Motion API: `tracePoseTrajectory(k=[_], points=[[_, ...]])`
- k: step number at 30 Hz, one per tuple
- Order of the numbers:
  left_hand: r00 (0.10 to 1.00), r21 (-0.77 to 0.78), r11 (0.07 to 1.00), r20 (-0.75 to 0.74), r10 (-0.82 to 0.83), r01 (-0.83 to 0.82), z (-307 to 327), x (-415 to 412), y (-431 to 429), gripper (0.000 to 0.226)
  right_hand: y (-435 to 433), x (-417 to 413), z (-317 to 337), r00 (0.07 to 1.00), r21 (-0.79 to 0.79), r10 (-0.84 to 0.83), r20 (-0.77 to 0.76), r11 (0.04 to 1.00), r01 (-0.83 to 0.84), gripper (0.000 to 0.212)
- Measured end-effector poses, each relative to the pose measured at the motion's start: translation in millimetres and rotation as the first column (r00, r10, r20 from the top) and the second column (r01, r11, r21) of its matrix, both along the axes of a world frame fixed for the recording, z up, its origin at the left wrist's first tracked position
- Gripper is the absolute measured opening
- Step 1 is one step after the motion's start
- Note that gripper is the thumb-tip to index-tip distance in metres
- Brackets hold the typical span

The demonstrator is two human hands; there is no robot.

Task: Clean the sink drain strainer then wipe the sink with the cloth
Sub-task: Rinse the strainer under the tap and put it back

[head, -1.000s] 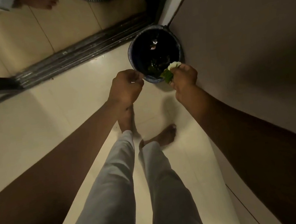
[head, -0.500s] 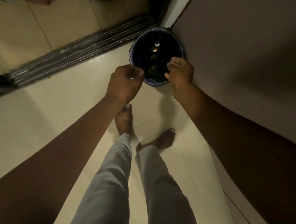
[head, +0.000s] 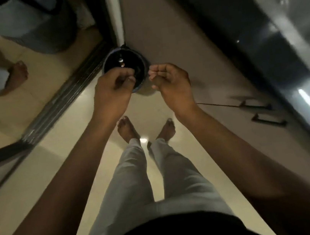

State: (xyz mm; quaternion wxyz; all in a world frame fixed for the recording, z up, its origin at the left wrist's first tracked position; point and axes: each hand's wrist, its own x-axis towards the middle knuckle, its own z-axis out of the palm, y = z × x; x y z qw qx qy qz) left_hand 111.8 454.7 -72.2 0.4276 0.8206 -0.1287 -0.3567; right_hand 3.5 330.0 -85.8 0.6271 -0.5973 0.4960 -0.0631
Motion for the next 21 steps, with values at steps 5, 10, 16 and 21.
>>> tracePoseTrajectory(k=[5,10,16,21], points=[[0.994,-0.055,0.993,-0.002,-0.106,0.105,74.1,-31.7,-17.8,0.023,-9.9,-47.4,92.5,0.997,-0.134,-0.055,0.046,0.989,0.060,0.017],[0.967,-0.085,0.963,0.024,-0.255,0.256,131.6,-61.7,-33.7,0.024,-20.9,-91.5,155.9,0.977,-0.204,-0.192,0.098,0.957,0.208,0.015],[0.920,-0.173,0.904,0.057,-0.387,0.391,189.6,-88.7,-67.0,0.024,-38.7,-139.0,203.1,0.913,-0.253,-0.367,0.178,0.880,0.403,0.017],[0.882,-0.277,0.839,0.092,-0.462,0.468,226.0,-111.4,-102.9,0.027,-50.9,-175.3,230.1,0.856,-0.233,-0.459,0.238,0.828,0.510,0.015]])
